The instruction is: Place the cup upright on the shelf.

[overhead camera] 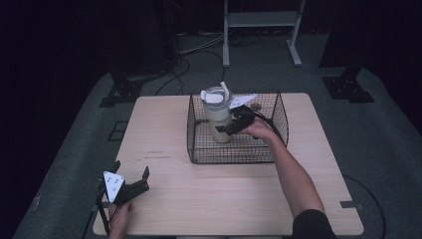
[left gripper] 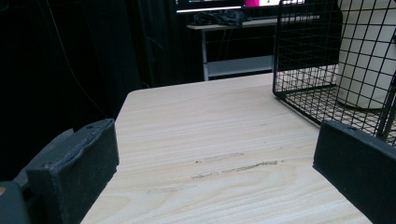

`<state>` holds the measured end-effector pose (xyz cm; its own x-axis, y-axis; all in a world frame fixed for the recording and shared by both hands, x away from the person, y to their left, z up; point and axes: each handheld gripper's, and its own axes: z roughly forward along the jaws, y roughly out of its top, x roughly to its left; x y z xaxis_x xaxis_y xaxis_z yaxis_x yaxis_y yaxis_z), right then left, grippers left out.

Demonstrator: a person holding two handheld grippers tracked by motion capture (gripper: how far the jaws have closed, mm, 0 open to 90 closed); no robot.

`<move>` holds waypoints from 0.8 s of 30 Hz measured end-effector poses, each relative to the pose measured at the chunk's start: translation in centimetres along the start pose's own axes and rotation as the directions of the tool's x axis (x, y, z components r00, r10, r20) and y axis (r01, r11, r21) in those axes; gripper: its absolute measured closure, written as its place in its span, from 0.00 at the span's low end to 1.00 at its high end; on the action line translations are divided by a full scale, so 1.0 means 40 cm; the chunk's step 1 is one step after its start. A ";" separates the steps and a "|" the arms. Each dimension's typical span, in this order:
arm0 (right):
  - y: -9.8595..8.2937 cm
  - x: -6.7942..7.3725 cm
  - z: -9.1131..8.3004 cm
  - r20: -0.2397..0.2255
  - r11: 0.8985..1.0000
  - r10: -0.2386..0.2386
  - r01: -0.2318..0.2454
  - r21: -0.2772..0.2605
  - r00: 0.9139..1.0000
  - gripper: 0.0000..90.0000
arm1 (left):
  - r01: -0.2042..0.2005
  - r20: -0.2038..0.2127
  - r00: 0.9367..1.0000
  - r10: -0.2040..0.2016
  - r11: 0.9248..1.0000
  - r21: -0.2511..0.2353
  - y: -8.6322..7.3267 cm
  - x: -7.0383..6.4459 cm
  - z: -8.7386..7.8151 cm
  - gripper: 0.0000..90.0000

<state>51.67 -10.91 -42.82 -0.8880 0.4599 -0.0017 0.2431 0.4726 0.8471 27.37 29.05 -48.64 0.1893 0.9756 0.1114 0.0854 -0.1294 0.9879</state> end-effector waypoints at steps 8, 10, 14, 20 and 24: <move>0.005 -0.001 -0.019 0.011 1.000 0.015 -0.015 -0.005 1.000 0.09 | 0.010 0.001 1.000 -0.010 1.000 -0.003 0.000 0.003 0.000 0.00; 0.005 -0.001 -0.023 0.013 1.000 0.019 -0.019 -0.003 1.000 0.09 | 0.009 0.002 1.000 -0.009 1.000 -0.004 0.000 0.002 0.001 0.00; 0.008 -0.001 -0.048 0.026 1.000 0.023 -0.023 -0.006 0.999 0.09 | 0.008 0.002 1.000 -0.008 1.000 -0.003 0.000 0.002 0.001 0.00; 0.004 0.004 -0.066 0.026 1.000 0.028 -0.028 0.000 0.999 0.10 | 0.008 0.001 1.000 -0.008 1.000 -0.002 0.000 0.003 0.001 0.00; -0.004 0.009 -0.072 0.036 0.999 0.041 -0.041 0.007 0.998 0.10 | 0.006 0.004 1.000 -0.006 1.000 -0.003 0.000 0.002 0.000 0.00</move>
<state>50.19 -13.00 -41.41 -0.8625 0.5060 0.0137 0.2822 0.4583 0.8428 27.38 29.14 -48.64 0.1924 0.9757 0.1048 0.0834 -0.1227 0.9889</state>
